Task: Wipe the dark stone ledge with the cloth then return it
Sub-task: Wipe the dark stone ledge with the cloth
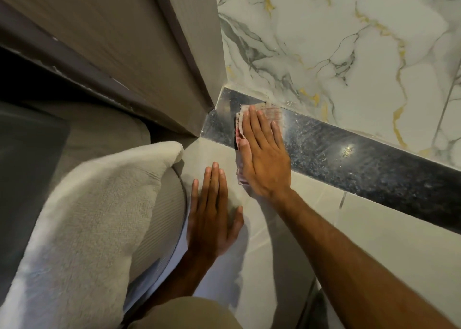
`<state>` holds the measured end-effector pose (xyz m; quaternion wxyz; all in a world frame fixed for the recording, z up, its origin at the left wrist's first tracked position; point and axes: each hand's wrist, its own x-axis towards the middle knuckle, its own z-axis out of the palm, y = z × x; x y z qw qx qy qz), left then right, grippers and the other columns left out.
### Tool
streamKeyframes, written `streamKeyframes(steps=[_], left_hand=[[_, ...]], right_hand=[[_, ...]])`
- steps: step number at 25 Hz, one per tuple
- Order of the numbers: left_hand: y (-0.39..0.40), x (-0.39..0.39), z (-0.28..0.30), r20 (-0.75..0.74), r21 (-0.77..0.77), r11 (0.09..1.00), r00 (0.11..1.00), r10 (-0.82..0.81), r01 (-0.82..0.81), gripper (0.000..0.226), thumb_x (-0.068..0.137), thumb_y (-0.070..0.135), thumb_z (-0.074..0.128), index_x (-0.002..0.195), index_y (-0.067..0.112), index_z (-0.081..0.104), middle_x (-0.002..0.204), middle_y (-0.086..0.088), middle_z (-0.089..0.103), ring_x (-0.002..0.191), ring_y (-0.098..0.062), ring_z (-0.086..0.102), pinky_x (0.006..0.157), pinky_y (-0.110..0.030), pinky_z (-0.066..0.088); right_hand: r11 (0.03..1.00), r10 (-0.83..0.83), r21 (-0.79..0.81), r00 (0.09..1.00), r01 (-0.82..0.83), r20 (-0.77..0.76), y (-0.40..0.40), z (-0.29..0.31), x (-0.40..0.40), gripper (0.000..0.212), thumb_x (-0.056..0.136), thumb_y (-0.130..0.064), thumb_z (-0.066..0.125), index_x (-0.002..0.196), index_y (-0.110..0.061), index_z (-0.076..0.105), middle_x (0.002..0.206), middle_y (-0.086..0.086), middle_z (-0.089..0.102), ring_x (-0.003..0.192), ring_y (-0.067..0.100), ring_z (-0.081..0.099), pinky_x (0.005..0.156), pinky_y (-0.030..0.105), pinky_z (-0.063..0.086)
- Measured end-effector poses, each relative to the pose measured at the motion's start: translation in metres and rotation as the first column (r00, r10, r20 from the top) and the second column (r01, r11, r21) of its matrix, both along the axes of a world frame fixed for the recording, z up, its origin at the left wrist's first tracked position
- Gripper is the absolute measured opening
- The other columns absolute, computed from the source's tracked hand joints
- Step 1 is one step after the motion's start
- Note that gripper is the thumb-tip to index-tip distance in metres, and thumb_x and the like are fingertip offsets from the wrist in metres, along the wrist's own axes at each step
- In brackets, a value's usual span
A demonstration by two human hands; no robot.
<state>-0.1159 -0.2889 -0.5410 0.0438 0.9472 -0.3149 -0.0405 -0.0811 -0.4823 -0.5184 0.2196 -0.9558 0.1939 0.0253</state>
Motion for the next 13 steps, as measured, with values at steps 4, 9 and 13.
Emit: streamKeyframes(steps=[4, 9, 13], left_hand=[[-0.002, 0.002, -0.001, -0.033, -0.01, 1.0, 0.999, 0.01, -0.01, 0.085, 0.108, 0.063, 0.029, 0.168, 0.002, 0.033, 0.178, -0.021, 0.028, 0.167, -0.036, 0.025, 0.137, -0.058, 0.021], [-0.001, 0.001, 0.002, -0.018, -0.005, 1.0, 1.0, -0.007, 0.007, 0.086, 0.107, 0.062, 0.035, 0.168, 0.002, 0.034, 0.178, -0.02, 0.027, 0.166, -0.037, 0.027, 0.136, -0.058, 0.023], [-0.001, 0.001, -0.003, 0.002, 0.042, 0.999, 1.0, -0.014, 0.014, 0.087, 0.108, 0.062, 0.038, 0.171, 0.003, 0.024, 0.18, -0.02, 0.021, 0.168, -0.036, 0.021, 0.137, -0.058, 0.019]], right_hand=[[0.999, -0.032, -0.013, 0.999, 0.032, 0.001, 0.002, -0.002, 0.011, 0.068, 0.114, -0.044, 0.009, 0.173, -0.012, 0.021, 0.183, 0.006, 0.018, 0.171, 0.018, 0.01, 0.141, 0.039, 0.004], [0.996, 0.003, -0.091, 0.996, -0.01, -0.084, 0.005, 0.003, -0.016, 0.066, 0.116, -0.04, 0.017, 0.175, -0.012, 0.009, 0.185, 0.006, 0.005, 0.173, 0.02, -0.001, 0.142, 0.039, -0.003], [0.982, -0.101, -0.163, 0.994, 0.092, -0.049, 0.0, -0.001, 0.016, 0.066, 0.117, -0.038, 0.018, 0.175, -0.01, 0.004, 0.185, 0.011, -0.001, 0.173, 0.024, -0.002, 0.142, 0.046, 0.005]])
